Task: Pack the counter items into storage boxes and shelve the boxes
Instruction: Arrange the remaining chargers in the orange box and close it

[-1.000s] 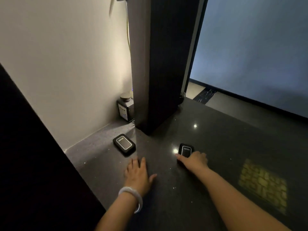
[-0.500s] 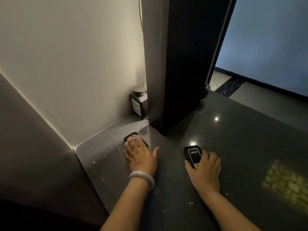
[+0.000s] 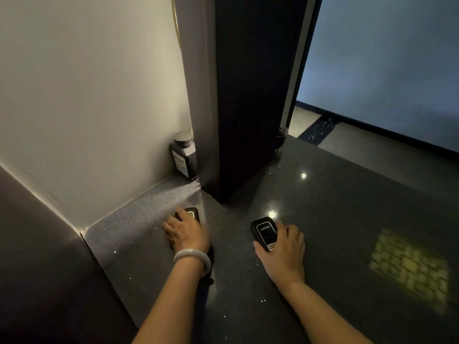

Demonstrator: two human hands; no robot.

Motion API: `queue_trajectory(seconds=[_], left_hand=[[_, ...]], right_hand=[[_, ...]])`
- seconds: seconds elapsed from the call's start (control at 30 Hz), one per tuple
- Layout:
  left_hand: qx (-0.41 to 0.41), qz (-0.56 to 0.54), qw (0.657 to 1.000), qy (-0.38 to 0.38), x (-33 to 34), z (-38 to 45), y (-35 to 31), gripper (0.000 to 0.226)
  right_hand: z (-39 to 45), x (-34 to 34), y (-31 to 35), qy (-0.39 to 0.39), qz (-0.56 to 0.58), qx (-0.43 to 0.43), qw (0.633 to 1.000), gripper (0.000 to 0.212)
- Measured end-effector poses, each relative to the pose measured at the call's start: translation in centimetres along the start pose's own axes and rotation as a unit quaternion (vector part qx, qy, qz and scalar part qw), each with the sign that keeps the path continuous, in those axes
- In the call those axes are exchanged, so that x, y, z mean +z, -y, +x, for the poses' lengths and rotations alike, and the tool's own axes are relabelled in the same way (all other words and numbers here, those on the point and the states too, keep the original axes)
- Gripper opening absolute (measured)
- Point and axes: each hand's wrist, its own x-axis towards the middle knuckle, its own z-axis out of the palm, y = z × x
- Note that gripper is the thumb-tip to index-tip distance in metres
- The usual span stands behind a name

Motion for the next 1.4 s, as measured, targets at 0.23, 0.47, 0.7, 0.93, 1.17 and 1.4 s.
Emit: queue_trajectory(seconds=[0.23, 0.47, 0.7, 0.93, 1.17, 1.4], left_hand=[[0.149, 0.070, 0.985, 0.051, -0.5, -5.5, -0.1, 0.071], [0.320, -0.040, 0.938, 0.124, -1.7, -13.4, -3.5, 0.092], [0.451, -0.078, 0.851, 0.255, -0.6, -23.8, -6.7, 0.067], [0.564, -0.051, 0.734, 0.375, 2.4, -37.5, -7.2, 0.077], [0.637, -0.032, 0.635, 0.434, 1.5, -53.0, -3.7, 0.071], [0.717, -0.077, 0.503, 0.476, 0.7, -69.9, 1.5, 0.071]], right_hand=[[-4.4, -3.9, -2.8, -0.018, 0.069, 0.079, 0.994, 0.067], [-11.0, -10.6, -7.2, -0.127, 0.093, 0.176, 0.972, 0.068], [-18.2, -17.4, -11.2, -0.230, 0.147, 0.280, 0.921, 0.064], [-31.4, -24.4, -16.3, -0.354, 0.151, 0.386, 0.838, 0.064], [-46.5, -31.4, -19.3, -0.446, 0.144, 0.451, 0.759, 0.070], [-63.1, -38.6, -21.9, -0.524, 0.139, 0.483, 0.688, 0.071]])
